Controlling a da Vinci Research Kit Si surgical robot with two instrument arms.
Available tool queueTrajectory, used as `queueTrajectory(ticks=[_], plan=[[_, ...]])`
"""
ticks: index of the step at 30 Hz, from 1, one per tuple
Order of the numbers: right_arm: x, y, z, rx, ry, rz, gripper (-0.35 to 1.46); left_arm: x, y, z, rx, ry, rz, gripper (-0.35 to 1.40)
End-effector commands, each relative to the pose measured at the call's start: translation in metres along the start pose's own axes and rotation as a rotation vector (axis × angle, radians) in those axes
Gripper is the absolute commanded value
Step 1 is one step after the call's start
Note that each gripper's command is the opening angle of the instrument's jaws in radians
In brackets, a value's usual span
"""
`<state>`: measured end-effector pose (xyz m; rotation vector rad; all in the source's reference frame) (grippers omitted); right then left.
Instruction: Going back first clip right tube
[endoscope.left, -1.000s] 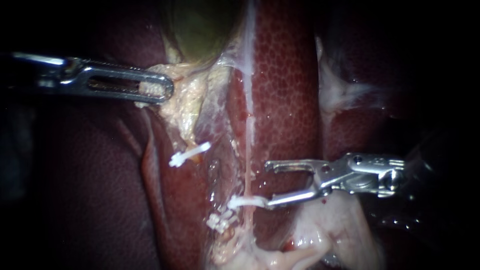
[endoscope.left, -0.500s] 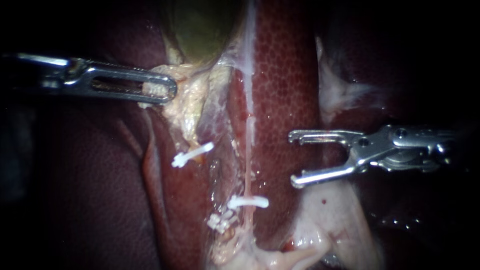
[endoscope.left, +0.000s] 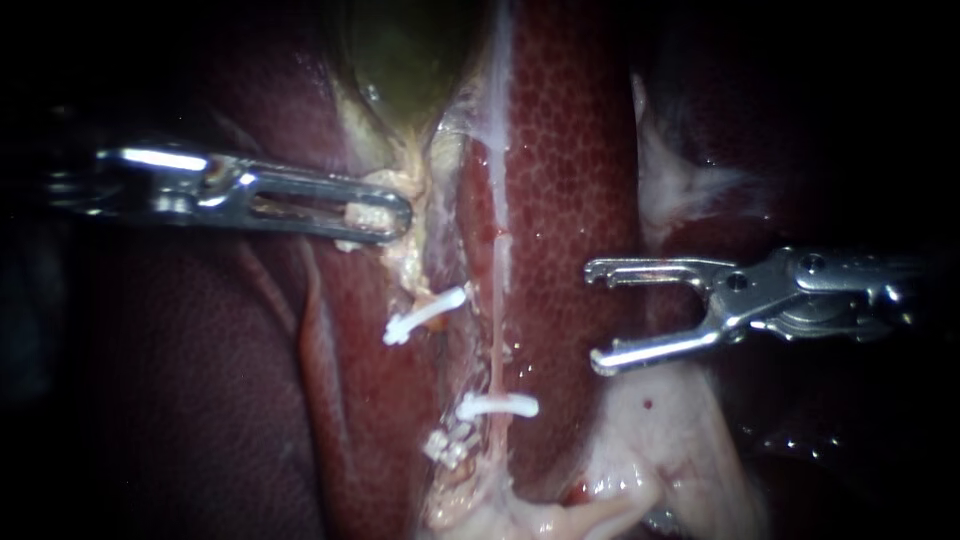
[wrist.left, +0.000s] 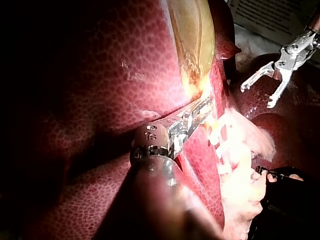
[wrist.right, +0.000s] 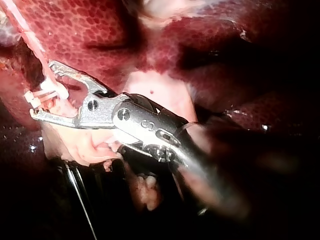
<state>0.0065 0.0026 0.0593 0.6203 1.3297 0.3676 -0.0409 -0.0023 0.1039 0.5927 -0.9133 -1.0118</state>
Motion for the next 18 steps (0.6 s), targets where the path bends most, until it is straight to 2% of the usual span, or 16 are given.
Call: queueTrajectory(ticks=[1,7,18], plan=[[0.0,0.0,0.0,0.0,0.0,0.0,0.6,0.0002,0.0001,0.0004,-0.001,0.003,0.002,-0.35],[0.0001,-0.0002,0.0001,0.0,0.0,0.0,0.6,0.0007,0.0002,0.0018,0.0,0.009,0.007,-0.35],[0.0003,-0.0004,0.0003,0.0,0.002,0.0,0.6,0.0006,0.0002,0.0018,0.001,0.01,0.007,-0.35]])
